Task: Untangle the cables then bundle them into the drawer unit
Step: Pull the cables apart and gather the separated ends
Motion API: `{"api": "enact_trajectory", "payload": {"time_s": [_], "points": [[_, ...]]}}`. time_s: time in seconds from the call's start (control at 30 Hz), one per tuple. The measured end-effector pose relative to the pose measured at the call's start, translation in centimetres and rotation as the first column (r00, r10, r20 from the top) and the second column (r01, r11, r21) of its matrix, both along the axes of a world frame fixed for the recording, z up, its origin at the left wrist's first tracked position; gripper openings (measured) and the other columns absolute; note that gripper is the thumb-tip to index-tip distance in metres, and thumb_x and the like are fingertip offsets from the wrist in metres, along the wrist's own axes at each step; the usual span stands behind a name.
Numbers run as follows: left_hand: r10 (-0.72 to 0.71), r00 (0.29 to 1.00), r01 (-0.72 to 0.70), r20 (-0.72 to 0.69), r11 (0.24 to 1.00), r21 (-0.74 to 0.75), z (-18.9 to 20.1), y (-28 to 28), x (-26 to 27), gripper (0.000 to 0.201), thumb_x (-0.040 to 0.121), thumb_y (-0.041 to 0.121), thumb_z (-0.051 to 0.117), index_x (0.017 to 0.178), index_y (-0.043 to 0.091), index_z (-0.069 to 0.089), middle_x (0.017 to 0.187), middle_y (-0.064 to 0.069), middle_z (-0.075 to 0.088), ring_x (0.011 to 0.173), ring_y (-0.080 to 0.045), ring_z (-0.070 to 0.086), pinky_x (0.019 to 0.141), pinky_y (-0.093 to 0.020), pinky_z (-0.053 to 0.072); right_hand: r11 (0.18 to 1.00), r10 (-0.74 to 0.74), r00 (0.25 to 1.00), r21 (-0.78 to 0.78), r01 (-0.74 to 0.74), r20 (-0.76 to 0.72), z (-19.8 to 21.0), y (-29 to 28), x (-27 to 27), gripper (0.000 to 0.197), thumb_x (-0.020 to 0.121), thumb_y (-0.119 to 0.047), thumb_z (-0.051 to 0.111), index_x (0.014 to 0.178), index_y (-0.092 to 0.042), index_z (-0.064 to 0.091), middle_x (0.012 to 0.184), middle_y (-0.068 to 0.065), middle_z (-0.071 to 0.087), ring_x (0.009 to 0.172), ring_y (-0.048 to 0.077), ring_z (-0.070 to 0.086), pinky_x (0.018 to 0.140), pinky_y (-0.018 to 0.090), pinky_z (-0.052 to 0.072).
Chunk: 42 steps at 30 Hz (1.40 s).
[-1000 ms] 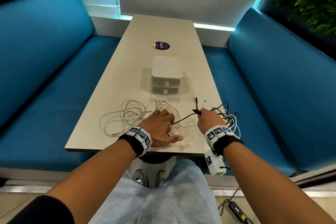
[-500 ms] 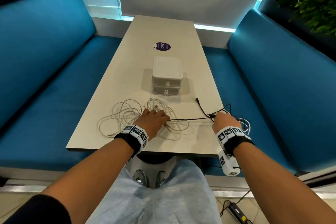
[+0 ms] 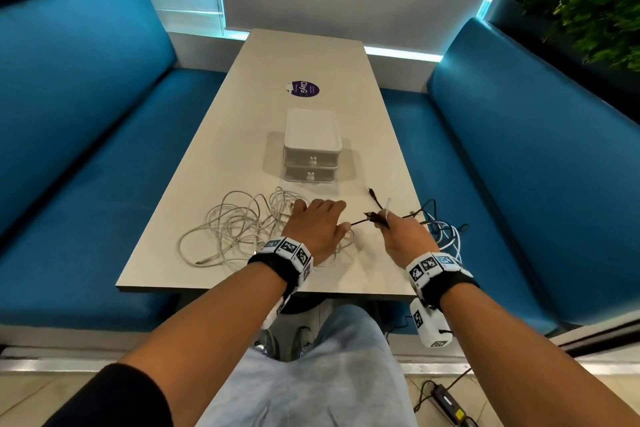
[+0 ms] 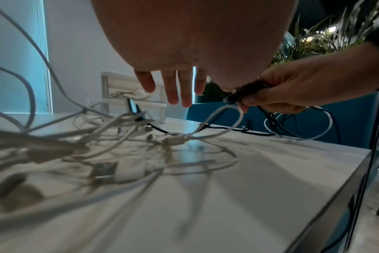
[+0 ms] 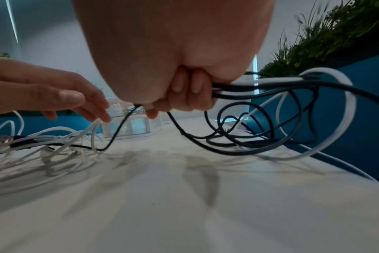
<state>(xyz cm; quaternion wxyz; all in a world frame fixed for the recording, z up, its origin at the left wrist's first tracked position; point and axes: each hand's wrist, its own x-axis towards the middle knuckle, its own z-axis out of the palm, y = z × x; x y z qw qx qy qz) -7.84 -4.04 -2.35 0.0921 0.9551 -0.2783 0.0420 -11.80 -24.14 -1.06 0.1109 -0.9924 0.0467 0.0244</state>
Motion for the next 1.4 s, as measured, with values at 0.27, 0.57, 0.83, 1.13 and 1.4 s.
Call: {"api": "enact_trajectory", "payload": {"time_s": [0.27, 0.57, 0.83, 1.13, 1.4], "points": [[-0.021, 0.999, 0.011, 0.033, 0.957, 0.291, -2.4, 0.5, 0.7, 0.028, 0.096, 0.020, 0.048, 0.123, 0.019, 0.053, 0.117, -0.009, 0.052, 0.118, -0.032, 0.042, 0.099, -0.047, 0.027, 0.995, 0.097, 0.992, 0.005, -0.098, 0.079, 0.2, -0.7, 0.1, 0.028, 0.102, -0.038, 0.037, 0.126, -0.028, 0.047, 0.080, 0.012, 0.065, 0.071, 0.034, 0.062, 0.065, 0.044, 0.055], [-0.012, 0.998, 0.000, 0.064, 0.982, 0.190, -1.2, 2.8, 2.3, 0.013, 0.097, 0.017, 0.049, 0.110, 0.020, 0.050, 0.105, 0.000, 0.057, 0.099, -0.025, 0.057, 0.091, -0.042, 0.026, 0.974, -0.103, 0.995, -0.204, 0.097, -0.016, 0.6, -2.8, -0.6, 0.022, 0.102, -0.033, 0.037, 0.112, -0.021, 0.054, 0.080, 0.003, 0.057, 0.070, 0.027, 0.060, 0.060, 0.035, 0.050], [-0.065, 0.994, 0.037, 0.093, 0.960, 0.278, -1.0, 1.7, 1.7, 0.015, 0.099, 0.026, 0.046, 0.098, 0.022, 0.060, 0.088, 0.000, 0.070, 0.089, -0.025, 0.061, 0.094, -0.041, 0.024, 0.978, -0.104, 0.995, -0.184, 0.103, 0.004, 1.1, 0.2, 0.5, 0.024, 0.100, -0.023, 0.038, 0.120, -0.014, 0.048, 0.099, 0.012, 0.065, 0.088, 0.033, 0.065, 0.064, 0.037, 0.045], [-0.073, 0.994, 0.058, 0.081, 0.984, 0.170, -0.8, 1.8, 0.6, 0.017, 0.102, 0.029, 0.045, 0.109, 0.020, 0.057, 0.103, 0.001, 0.067, 0.108, -0.023, 0.056, 0.101, -0.042, 0.026, 0.972, 0.159, 0.983, 0.190, -0.140, -0.092, -1.0, 5.1, 1.2, 0.032, 0.100, -0.032, 0.048, 0.126, -0.019, 0.059, 0.112, 0.013, 0.068, 0.103, 0.033, 0.061, 0.083, 0.035, 0.049], [-0.085, 0.996, 0.081, 0.019, 0.983, 0.166, -1.4, 3.4, 0.4, 0.034, 0.095, 0.018, 0.050, 0.129, 0.023, 0.050, 0.122, -0.002, 0.060, 0.114, -0.025, 0.052, 0.100, -0.043, 0.030, 0.992, 0.026, 0.987, -0.114, -0.045, -0.159, -0.5, 3.1, 1.2, 0.027, 0.098, -0.025, 0.043, 0.117, -0.013, 0.059, 0.111, 0.014, 0.065, 0.100, 0.033, 0.063, 0.082, 0.039, 0.052]]}}
